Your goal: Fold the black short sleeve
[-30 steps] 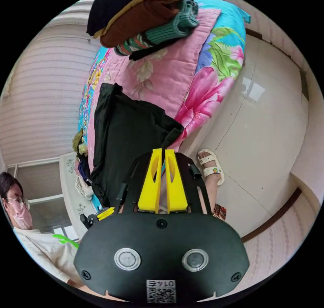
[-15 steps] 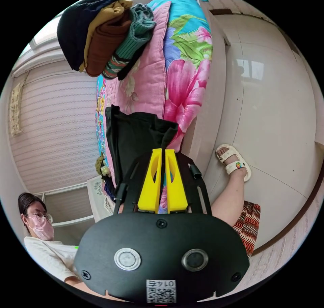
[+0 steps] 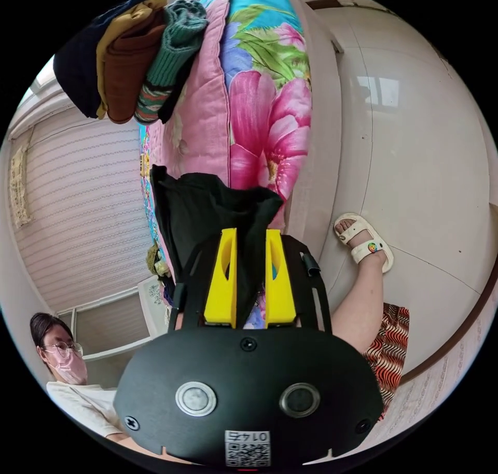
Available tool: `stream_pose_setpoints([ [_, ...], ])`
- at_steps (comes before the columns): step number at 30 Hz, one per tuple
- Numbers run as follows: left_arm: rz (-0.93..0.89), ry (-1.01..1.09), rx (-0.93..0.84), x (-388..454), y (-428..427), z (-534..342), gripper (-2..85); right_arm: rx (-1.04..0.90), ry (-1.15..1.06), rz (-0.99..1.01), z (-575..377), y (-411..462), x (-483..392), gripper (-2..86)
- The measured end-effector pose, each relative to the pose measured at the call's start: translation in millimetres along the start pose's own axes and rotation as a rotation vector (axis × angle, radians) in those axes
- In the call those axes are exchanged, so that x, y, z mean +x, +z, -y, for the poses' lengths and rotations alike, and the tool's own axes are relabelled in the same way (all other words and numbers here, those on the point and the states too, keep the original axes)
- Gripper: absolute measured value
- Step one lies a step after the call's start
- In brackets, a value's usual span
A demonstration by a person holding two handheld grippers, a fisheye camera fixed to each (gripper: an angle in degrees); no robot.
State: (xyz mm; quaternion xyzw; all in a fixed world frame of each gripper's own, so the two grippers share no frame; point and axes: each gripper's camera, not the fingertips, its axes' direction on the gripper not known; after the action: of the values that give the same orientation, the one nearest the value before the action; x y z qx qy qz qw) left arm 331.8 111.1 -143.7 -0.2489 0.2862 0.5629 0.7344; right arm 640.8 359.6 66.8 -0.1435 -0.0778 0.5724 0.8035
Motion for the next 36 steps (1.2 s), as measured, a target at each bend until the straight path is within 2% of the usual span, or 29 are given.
stream_pose_setpoints([
  [5, 0.010, -0.004, -0.010, -2, -1, 3, -0.9, 0.024, -0.025, -0.085, -9, -17, -14, 1.1],
  [20, 0.007, -0.016, -0.005, -16, -7, 14, -0.9, 0.078, -0.021, -0.050, -34, -87, -20, 0.3],
  [27, 0.013, -0.036, -0.022, -27, -10, 27, -0.3, 0.092, -0.118, -0.026, -36, -111, -58, 0.1],
  [31, 0.055, -0.028, 0.025, -30, -18, 35, 2.7, 0.066, -0.145, -0.035, -28, -120, -74, 0.1],
  [34, 0.111, 0.001, 0.002, -27, -17, 44, 8.5, 0.055, -0.166, -0.041, -23, -125, -88, 0.1],
  [36, 0.143, 0.038, -0.008, -24, -15, 50, 9.3, 0.051, -0.175, -0.035, -21, -129, -97, 0.1],
])
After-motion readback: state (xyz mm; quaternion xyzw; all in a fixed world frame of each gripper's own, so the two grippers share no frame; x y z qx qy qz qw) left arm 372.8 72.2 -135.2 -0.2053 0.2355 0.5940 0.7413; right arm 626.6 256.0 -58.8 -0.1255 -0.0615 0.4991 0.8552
